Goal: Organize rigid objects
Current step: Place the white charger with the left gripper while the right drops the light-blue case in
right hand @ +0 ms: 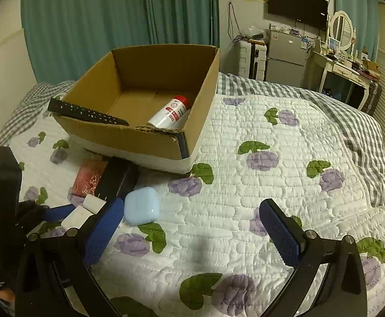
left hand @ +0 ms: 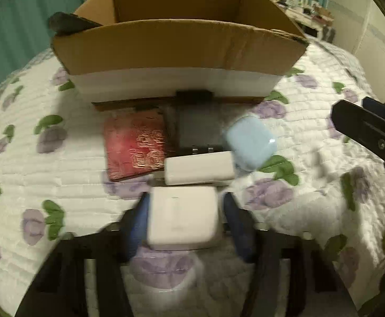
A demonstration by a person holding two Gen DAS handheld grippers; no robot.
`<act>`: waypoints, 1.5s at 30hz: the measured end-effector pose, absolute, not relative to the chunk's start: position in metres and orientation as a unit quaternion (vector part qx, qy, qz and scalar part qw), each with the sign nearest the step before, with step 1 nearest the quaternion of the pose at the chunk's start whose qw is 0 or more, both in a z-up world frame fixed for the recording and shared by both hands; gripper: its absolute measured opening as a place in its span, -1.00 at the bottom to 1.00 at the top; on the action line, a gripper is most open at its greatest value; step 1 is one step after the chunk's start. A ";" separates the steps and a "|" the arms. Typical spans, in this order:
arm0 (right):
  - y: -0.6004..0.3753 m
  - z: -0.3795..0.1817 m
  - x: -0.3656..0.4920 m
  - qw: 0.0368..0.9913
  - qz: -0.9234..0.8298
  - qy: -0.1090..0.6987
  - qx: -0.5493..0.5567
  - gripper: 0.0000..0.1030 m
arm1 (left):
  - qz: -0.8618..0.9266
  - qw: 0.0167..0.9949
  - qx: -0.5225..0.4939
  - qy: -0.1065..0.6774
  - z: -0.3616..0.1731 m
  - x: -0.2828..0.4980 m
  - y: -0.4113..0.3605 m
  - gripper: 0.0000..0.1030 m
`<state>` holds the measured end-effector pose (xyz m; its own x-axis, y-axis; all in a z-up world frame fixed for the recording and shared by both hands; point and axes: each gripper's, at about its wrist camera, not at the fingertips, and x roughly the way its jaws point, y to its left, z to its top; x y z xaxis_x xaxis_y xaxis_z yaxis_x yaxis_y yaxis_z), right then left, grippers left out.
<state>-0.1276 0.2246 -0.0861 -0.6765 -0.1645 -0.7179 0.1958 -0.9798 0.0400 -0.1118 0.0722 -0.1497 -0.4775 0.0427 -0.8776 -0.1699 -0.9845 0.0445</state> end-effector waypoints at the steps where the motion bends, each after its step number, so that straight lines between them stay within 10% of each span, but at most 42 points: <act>1: 0.224 -0.087 -0.128 0.097 -0.915 0.023 0.391 1.00 | 0.858 0.066 -0.507 0.051 -0.148 -0.111 0.069 -0.01; 13: 0.191 -0.113 -0.158 0.133 -0.892 0.072 0.426 0.98 | 0.898 0.028 -0.439 0.035 -0.099 -0.103 0.010 -0.01; 26: 0.147 -0.155 -0.172 0.167 -0.855 0.155 0.467 0.49 | 0.894 0.020 -0.446 0.029 -0.118 -0.123 -0.007 -0.01; 33: 0.139 -0.155 -0.166 0.179 -0.856 0.169 0.455 -0.53 | 0.894 0.023 -0.447 0.031 -0.119 -0.120 -0.005 -0.01; 45: 0.163 -0.124 -0.141 0.185 -0.875 0.105 0.435 -0.55 | 0.898 0.025 -0.438 0.033 -0.109 -0.110 -0.001 -0.01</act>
<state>-0.1407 0.1633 -0.1237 -0.5528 -0.2336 -0.7999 0.4155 -0.9093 -0.0216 -0.1100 -0.0007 -0.1091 -0.6153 0.0164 -0.7881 -0.0734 -0.9966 0.0365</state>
